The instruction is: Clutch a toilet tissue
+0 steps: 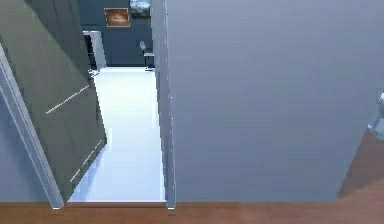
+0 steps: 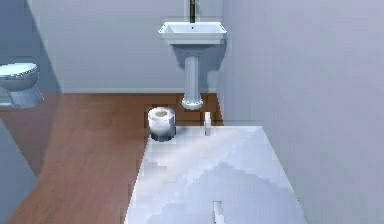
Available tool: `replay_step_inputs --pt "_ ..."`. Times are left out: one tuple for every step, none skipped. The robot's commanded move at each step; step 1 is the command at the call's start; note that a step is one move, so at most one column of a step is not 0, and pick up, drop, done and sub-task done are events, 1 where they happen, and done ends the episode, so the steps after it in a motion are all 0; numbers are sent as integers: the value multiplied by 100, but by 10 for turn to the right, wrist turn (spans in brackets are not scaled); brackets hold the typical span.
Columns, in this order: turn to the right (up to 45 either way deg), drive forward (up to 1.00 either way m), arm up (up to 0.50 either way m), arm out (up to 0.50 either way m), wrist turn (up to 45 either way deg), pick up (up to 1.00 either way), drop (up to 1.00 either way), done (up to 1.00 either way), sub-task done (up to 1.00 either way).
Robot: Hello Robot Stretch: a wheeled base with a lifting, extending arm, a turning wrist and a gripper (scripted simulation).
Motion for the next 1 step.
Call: replay_step_inputs --pt "0 0 50 0 0 0 0 0 0"
